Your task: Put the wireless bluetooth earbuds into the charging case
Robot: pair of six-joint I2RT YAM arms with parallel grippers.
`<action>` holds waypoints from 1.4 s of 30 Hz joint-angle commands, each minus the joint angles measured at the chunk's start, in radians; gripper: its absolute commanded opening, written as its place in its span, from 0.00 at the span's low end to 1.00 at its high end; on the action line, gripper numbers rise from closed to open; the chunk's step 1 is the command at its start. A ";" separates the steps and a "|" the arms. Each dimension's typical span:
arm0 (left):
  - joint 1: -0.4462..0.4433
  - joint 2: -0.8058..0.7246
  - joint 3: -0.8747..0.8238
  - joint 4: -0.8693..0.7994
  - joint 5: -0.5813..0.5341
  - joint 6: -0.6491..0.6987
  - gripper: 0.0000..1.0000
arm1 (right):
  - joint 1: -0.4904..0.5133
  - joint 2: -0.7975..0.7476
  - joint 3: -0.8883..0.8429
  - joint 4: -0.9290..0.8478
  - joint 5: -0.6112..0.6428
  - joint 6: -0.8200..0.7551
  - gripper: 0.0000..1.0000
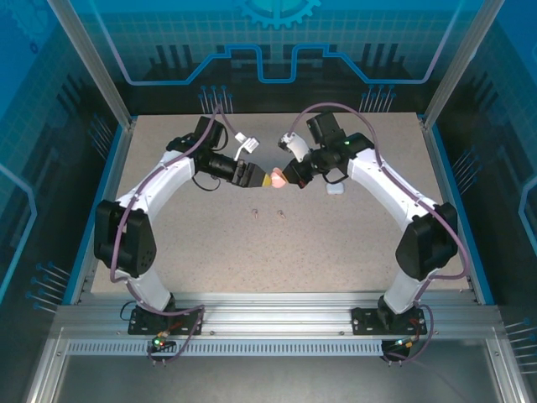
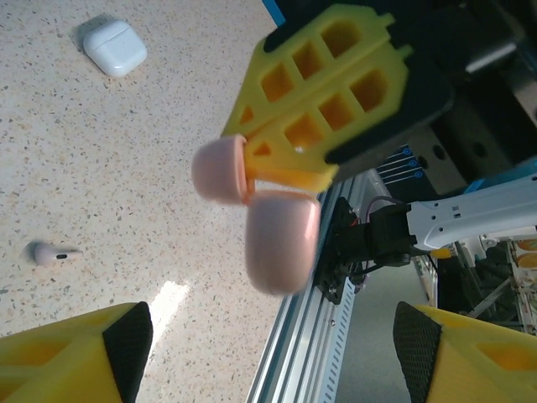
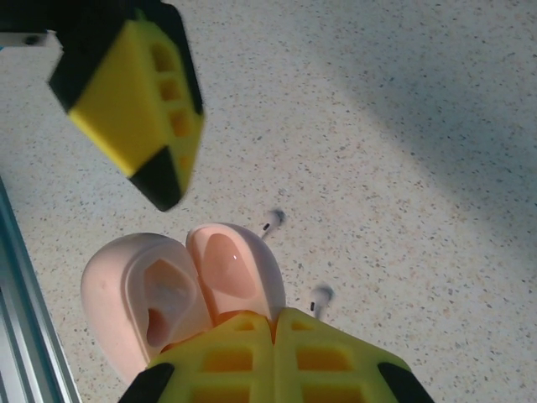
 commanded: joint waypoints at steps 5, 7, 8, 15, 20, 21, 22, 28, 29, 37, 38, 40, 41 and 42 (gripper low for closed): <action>-0.023 0.033 0.020 0.052 0.000 -0.016 0.70 | 0.037 0.001 0.002 -0.009 -0.028 0.003 0.00; -0.028 0.040 0.023 0.051 0.000 -0.017 0.66 | 0.042 0.008 0.007 -0.008 -0.026 0.004 0.00; -0.029 0.043 0.023 0.052 -0.001 -0.016 0.64 | 0.043 0.011 0.009 -0.010 -0.026 0.005 0.00; -0.033 0.056 0.023 0.055 0.002 -0.017 0.54 | 0.048 0.020 0.016 -0.011 -0.016 0.003 0.00; -0.039 0.065 0.029 0.051 0.010 -0.014 0.46 | 0.048 0.028 0.020 -0.012 -0.009 0.002 0.00; -0.040 0.067 0.030 0.048 0.016 -0.012 0.44 | 0.048 0.031 0.022 -0.013 -0.008 0.001 0.00; -0.041 0.067 0.031 0.046 0.022 -0.010 0.45 | 0.048 0.033 0.023 -0.013 -0.004 0.001 0.00; -0.042 0.068 0.028 0.025 0.046 0.003 0.47 | 0.048 0.039 0.027 -0.012 0.008 0.000 0.00; -0.042 0.067 0.027 0.025 0.051 0.004 0.47 | 0.047 0.041 0.026 -0.012 0.008 -0.002 0.00; -0.042 0.063 0.022 0.025 0.073 0.004 0.33 | 0.048 0.042 0.023 -0.009 0.023 0.000 0.00; -0.042 0.064 0.022 0.024 0.072 0.006 0.33 | 0.047 0.041 0.021 -0.008 0.025 0.000 0.00; -0.042 0.063 0.020 0.021 0.075 0.009 0.29 | 0.047 0.041 0.021 -0.005 0.026 0.002 0.00; -0.042 0.064 0.020 0.021 0.074 0.009 0.29 | 0.047 0.041 0.020 -0.006 0.025 0.003 0.00; -0.042 0.064 0.019 0.019 0.074 0.009 0.28 | 0.047 0.041 0.021 -0.003 0.025 0.004 0.00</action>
